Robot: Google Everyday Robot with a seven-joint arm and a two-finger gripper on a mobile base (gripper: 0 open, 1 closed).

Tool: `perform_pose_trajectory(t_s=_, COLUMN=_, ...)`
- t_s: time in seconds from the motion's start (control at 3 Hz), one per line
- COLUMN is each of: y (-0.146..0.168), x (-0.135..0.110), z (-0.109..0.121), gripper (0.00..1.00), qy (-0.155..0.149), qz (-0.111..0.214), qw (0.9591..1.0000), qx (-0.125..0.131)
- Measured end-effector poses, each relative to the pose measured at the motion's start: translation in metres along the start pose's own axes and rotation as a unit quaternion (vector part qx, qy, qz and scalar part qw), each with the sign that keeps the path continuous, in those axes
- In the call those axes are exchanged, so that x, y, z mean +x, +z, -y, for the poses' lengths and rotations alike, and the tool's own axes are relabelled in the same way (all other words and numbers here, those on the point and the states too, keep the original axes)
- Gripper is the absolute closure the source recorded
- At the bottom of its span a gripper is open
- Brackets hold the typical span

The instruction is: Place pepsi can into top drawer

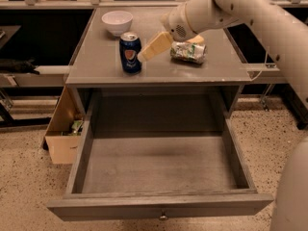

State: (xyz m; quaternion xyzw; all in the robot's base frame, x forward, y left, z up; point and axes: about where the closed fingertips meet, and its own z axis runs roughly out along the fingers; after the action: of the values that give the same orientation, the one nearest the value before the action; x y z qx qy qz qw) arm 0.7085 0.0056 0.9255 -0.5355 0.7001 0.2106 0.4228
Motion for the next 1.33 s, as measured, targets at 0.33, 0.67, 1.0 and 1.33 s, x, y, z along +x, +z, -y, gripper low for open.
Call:
perform_pose_trajectory(t_s=0.33, y=0.020, x=-0.015, z=-0.001, gripper=0.00, qy=0.001, qz=0.024, qw=0.9997, qx=-0.011)
perform_pose_trajectory(t_s=0.67, y=0.036, x=-0.024, z=-0.006, gripper=0.00, qy=0.001, qz=0.038, qw=0.9990, qx=-0.024)
perform_pose_trajectory(t_s=1.0, y=0.051, x=-0.024, z=-0.010, gripper=0.18, qy=0.007, qz=0.041, qw=0.9984, qx=-0.038)
perform_pose_trajectory(t_s=1.33, y=0.058, x=-0.022, z=-0.011, gripper=0.41, qy=0.011, qz=0.043, qw=0.9981, qx=-0.044)
